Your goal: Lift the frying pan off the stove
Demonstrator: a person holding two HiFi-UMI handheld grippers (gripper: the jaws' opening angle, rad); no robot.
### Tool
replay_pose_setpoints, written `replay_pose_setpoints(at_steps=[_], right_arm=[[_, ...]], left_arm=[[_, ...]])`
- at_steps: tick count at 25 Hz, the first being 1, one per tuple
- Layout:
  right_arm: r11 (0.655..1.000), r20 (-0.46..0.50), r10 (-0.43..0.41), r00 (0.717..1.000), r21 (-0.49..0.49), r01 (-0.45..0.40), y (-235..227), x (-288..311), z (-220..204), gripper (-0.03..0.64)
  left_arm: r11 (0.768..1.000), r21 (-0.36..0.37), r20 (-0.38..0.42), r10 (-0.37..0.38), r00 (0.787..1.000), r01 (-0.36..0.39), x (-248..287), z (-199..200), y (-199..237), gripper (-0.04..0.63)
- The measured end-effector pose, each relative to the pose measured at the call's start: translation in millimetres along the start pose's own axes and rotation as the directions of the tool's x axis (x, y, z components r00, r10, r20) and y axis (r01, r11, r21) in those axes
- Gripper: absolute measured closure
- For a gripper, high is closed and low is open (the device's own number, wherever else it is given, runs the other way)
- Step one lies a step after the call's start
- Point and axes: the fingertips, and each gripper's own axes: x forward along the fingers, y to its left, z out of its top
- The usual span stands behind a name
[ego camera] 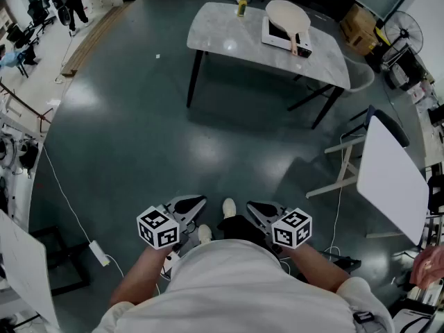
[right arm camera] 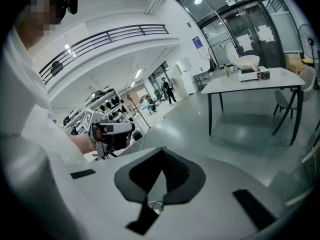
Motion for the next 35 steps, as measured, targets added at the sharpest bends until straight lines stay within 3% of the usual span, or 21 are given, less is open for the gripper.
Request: replay_pose_setpoints(at_steps=[7, 12, 18, 26, 35], right_arm=[[1.0, 0.059, -0.02, 0.998, 0.013, 0.019, -34, 25, 34, 0.614], [0.999, 0.112, 0.022, 0.993, 0.03, -0.026, -78, 46, 80, 0.612], [0.993, 0.2, 0.056, 0.978, 0.088, -0.075, -133, 47, 129, 0.609], [0.973, 0.244, -0.086, 0.966, 0.231, 0.028, -221, 25, 146, 0.558], [0.944, 0.222, -0.21, 0.952, 0.299, 0.138, -314, 36, 196, 0.541]], left_arm=[[0.999, 0.039, -0.015, -0.035, 0.999, 0.035, 31, 34, 26, 0.577], [0.992, 0.053, -0.052, -0.11, 0.993, 0.113, 75, 77, 37, 0.575], [0.99, 0.075, -0.071, -0.112, 0.991, 0.117, 151, 141, 65, 0.574], [0.978, 0.042, -0.087, -0.202, 0.975, 0.206, 240, 192, 83, 0.572], [0.961, -0.03, -0.082, -0.278, 0.957, 0.277, 314, 238, 150, 0.525]])
